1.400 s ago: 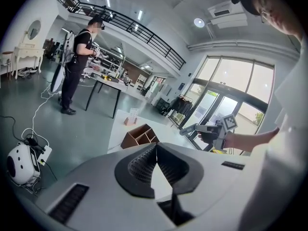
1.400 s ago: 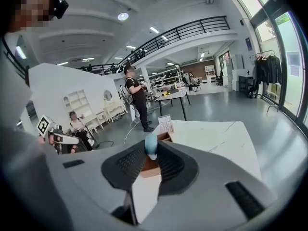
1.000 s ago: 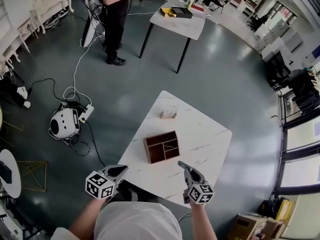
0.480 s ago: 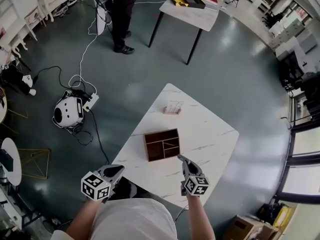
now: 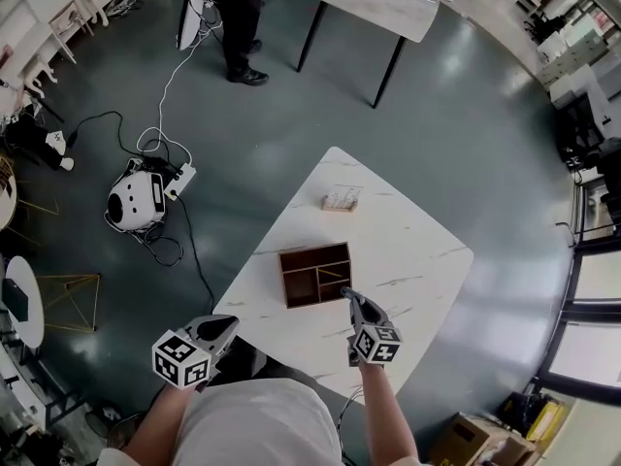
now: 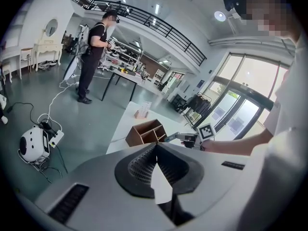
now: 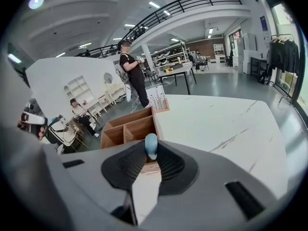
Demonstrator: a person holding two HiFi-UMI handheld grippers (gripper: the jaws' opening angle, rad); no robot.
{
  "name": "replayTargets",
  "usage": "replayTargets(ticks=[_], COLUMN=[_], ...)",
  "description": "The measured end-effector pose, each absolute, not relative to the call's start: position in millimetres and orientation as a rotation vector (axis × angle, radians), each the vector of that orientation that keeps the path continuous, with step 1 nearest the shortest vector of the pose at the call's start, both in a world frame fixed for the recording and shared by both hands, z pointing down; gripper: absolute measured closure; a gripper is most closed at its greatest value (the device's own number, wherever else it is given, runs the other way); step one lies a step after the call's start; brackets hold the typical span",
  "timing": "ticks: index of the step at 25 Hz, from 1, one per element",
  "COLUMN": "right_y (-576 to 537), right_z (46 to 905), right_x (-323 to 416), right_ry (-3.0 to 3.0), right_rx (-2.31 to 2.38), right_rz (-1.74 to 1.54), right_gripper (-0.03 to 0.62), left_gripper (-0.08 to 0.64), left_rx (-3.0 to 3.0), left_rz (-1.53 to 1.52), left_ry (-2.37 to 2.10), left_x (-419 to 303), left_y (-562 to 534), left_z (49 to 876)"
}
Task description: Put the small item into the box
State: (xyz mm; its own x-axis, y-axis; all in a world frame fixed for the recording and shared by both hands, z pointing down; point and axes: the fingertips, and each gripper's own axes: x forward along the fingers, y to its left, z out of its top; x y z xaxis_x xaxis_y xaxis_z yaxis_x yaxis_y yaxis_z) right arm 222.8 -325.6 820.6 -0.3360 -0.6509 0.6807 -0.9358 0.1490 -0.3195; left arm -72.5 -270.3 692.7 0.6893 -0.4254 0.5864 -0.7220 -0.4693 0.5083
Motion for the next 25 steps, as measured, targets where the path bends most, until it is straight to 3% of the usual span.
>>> replayTargets(ticks=[25], right_y=[-326], right_z=[866], right_x=[219], right_ry=[-1.975], right_rx=[1.440], right_rz=[0.962], right_gripper=[0.502], left_gripper=[0.546], left_rx=[2.044], left_rz=[0.517], left_ry=[-0.967], left_x=[-68], left_y=[-254], left_z=[703])
